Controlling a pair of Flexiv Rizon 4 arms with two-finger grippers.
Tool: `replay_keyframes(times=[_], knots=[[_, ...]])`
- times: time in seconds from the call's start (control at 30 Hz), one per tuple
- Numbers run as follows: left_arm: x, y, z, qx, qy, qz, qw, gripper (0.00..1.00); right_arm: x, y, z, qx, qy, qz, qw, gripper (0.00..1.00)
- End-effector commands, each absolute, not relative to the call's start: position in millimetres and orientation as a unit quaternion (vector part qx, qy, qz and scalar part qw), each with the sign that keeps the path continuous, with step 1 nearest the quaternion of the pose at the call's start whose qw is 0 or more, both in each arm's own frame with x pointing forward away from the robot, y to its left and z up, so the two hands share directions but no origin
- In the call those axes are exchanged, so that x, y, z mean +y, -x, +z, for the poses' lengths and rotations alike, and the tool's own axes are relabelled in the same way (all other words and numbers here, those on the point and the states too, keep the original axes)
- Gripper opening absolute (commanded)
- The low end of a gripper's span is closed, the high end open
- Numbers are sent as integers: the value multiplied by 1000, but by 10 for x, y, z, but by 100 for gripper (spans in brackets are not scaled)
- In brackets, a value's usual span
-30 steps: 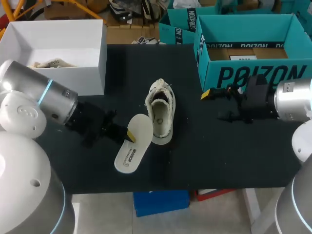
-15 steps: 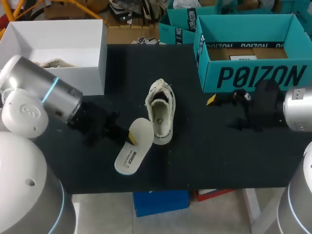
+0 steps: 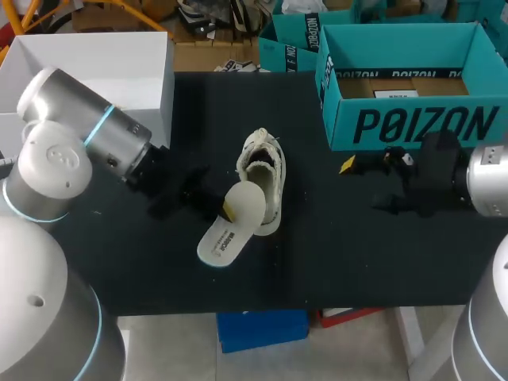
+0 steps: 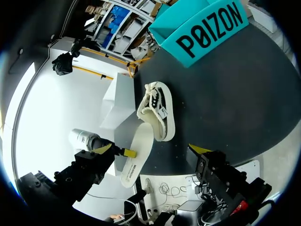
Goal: Take the shoe out of the shoebox, open the shoe tongue, remove and reinsert the insole, then place the shoe into the shoebox
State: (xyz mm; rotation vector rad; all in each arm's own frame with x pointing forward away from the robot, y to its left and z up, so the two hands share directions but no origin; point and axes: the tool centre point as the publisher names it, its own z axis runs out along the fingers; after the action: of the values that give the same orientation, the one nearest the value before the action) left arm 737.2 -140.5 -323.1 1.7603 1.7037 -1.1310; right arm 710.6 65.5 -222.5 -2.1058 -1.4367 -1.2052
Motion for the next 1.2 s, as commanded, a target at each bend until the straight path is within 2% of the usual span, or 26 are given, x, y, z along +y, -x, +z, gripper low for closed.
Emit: replay_keyframes(times=[0.03,0.37,1.2], knots=[[-1535,-7486,-3267,619,-640,-412,194,0,651,-7103,-2222,-503,737,-422,161,100],[-1574,-7506,-3363,638,-644,-389,162,0,651,-7103,-2222,-503,737,-422,161,100],[-1815,-8073,-3626,660,-630,-371,172,0,651,-7103,-2222,-503,737,-422,161,100]])
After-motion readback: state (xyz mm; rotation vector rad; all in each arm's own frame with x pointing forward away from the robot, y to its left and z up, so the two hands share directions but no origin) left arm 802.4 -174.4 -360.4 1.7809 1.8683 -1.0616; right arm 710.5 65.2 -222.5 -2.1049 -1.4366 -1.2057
